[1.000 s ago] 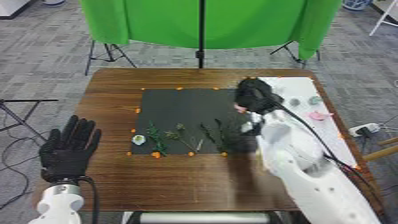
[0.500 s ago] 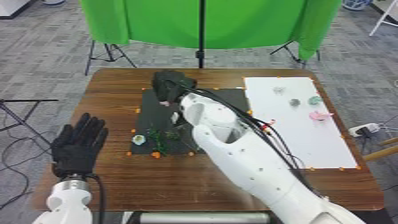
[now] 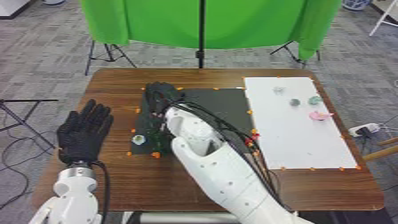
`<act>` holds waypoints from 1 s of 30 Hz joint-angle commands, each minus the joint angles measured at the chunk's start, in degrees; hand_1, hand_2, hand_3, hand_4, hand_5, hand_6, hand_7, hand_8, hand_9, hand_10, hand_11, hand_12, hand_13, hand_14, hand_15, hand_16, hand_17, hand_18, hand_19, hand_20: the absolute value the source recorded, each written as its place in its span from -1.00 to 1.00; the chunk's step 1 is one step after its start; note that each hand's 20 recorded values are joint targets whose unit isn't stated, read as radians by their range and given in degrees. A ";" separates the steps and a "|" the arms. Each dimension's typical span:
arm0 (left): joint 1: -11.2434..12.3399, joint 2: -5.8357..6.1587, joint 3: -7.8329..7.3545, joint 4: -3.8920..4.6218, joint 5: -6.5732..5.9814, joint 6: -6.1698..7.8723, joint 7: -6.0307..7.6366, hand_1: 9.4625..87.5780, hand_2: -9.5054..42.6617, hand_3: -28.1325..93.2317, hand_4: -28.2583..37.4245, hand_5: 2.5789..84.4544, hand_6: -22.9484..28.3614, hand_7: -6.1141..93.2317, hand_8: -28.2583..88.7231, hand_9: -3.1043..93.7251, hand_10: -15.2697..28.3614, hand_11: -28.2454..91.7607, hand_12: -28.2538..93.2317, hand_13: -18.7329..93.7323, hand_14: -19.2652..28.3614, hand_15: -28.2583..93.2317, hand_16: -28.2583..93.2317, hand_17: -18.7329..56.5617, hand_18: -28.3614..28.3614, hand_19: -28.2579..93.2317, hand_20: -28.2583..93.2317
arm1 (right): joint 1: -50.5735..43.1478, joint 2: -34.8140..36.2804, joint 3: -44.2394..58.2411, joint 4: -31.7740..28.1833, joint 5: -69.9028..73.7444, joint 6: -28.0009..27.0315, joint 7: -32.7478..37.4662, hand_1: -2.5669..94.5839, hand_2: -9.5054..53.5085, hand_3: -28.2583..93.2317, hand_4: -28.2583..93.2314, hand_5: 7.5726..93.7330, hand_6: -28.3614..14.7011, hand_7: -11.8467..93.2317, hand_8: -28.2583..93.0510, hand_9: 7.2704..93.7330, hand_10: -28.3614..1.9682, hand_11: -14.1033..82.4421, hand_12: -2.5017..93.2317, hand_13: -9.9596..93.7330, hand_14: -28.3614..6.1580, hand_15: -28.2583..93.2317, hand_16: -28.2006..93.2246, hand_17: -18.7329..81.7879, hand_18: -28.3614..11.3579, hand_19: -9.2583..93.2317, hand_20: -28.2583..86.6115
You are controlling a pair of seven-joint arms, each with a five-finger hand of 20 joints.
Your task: Arrange flowers
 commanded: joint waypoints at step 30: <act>2.79 -1.79 -1.47 0.28 -2.28 0.91 -0.77 -0.51 0.04 0.78 -1.00 0.23 0.32 -0.56 -0.68 0.00 0.48 -0.08 -0.33 -0.06 0.52 0.20 -0.68 -0.71 0.49 0.12 -0.30 | -0.66 4.44 -1.60 -1.79 6.19 3.36 3.92 0.05 -1.00 0.80 -1.00 0.20 0.22 -0.40 -0.78 0.21 -0.08 -0.47 -0.65 0.38 0.03 -0.19 -0.24 0.02 -0.52 0.53 -0.15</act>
